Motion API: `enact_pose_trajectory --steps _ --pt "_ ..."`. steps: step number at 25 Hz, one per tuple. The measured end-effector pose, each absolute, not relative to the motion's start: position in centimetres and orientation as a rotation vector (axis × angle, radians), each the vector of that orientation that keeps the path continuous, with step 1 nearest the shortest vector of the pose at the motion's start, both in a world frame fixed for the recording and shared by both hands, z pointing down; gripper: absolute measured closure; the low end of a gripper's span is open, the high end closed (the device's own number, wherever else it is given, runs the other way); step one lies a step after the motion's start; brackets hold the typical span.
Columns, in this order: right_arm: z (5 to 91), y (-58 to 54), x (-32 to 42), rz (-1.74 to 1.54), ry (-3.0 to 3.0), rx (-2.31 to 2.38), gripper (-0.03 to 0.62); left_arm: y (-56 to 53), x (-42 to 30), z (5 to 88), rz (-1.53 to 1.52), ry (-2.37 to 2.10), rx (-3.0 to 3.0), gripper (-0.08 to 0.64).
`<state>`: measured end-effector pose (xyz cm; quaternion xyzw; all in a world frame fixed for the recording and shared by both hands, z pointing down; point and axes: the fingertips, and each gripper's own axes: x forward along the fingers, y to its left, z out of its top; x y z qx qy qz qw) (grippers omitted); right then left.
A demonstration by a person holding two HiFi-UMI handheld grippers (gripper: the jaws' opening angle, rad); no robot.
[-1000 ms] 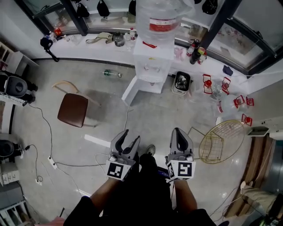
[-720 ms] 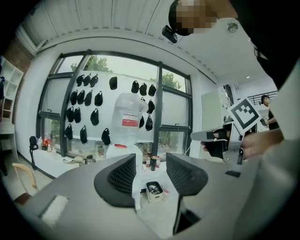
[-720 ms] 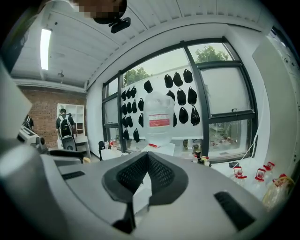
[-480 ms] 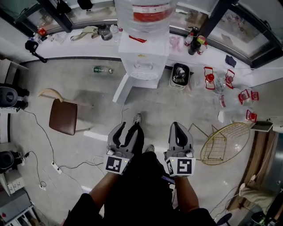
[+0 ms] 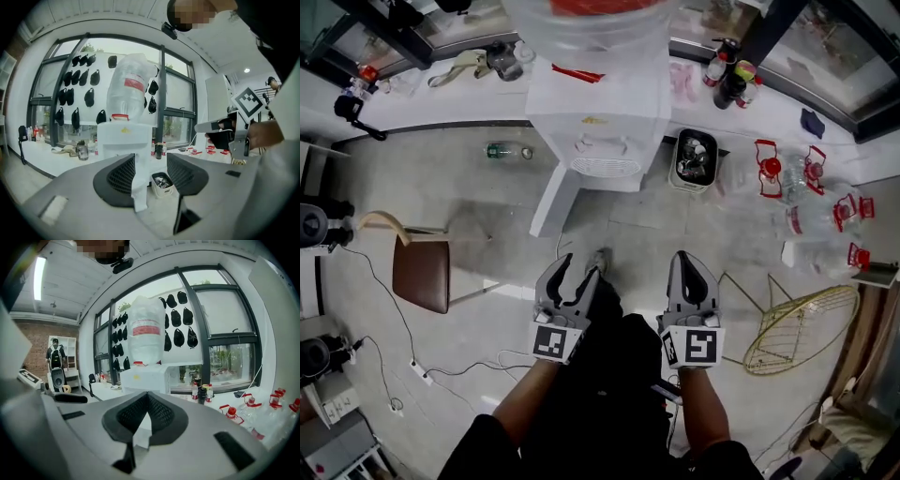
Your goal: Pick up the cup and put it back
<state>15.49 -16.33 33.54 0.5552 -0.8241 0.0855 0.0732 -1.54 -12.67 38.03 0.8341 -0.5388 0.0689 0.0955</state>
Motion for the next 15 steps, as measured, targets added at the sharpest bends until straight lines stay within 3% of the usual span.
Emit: enact_pose_trajectory --steps 15 --pt "59.2 -24.7 15.3 0.276 -2.524 1.657 0.598 -22.7 -2.8 66.1 0.195 -1.594 2.517 0.359"
